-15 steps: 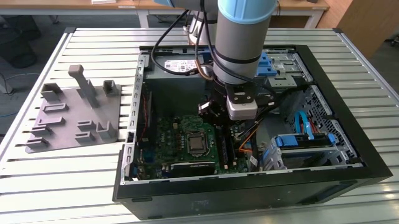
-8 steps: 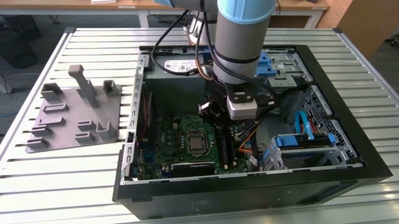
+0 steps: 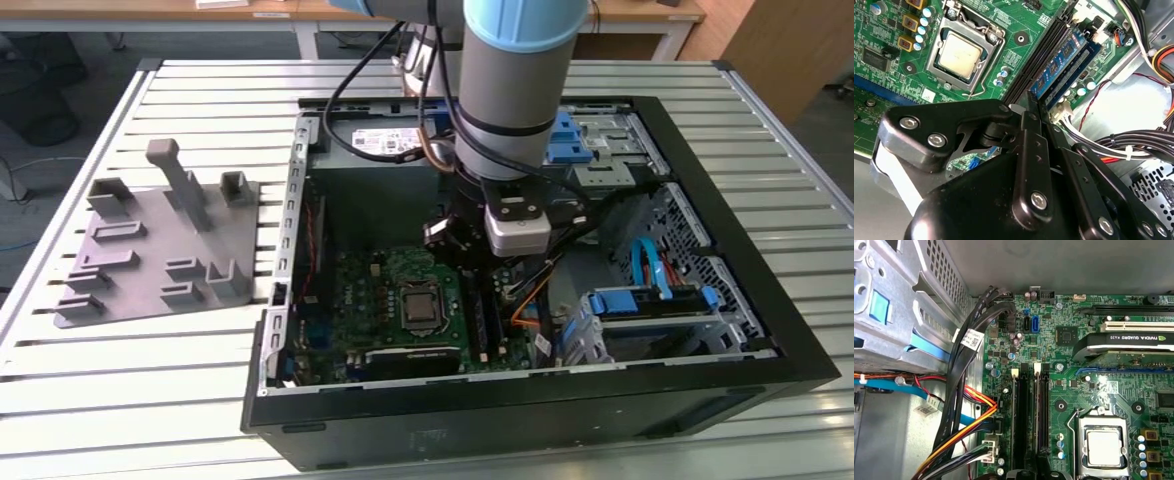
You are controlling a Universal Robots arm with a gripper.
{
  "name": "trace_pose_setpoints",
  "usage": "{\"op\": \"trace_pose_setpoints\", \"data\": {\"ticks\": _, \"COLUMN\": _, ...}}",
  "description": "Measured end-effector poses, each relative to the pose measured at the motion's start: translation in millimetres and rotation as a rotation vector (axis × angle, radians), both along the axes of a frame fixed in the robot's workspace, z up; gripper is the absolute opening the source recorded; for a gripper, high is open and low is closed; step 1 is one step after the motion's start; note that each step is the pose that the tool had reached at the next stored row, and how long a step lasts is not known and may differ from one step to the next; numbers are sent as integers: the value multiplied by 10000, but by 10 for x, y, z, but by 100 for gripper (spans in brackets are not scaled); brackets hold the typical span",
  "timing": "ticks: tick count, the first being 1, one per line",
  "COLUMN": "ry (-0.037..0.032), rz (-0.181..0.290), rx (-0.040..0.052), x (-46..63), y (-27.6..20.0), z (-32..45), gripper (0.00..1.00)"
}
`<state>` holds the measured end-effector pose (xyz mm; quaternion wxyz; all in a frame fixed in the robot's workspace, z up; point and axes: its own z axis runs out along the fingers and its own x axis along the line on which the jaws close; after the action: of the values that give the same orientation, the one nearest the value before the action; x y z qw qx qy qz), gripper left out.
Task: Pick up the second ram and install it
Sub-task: 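Insert the second ram into the second slot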
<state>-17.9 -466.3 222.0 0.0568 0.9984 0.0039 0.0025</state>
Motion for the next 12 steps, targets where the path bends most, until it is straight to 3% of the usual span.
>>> {"op": "trace_pose_setpoints", "data": {"ticks": 12, "ry": 0, "rz": 53, "rx": 0, "x": -14, "y": 4, "z": -10, "gripper": 13}}
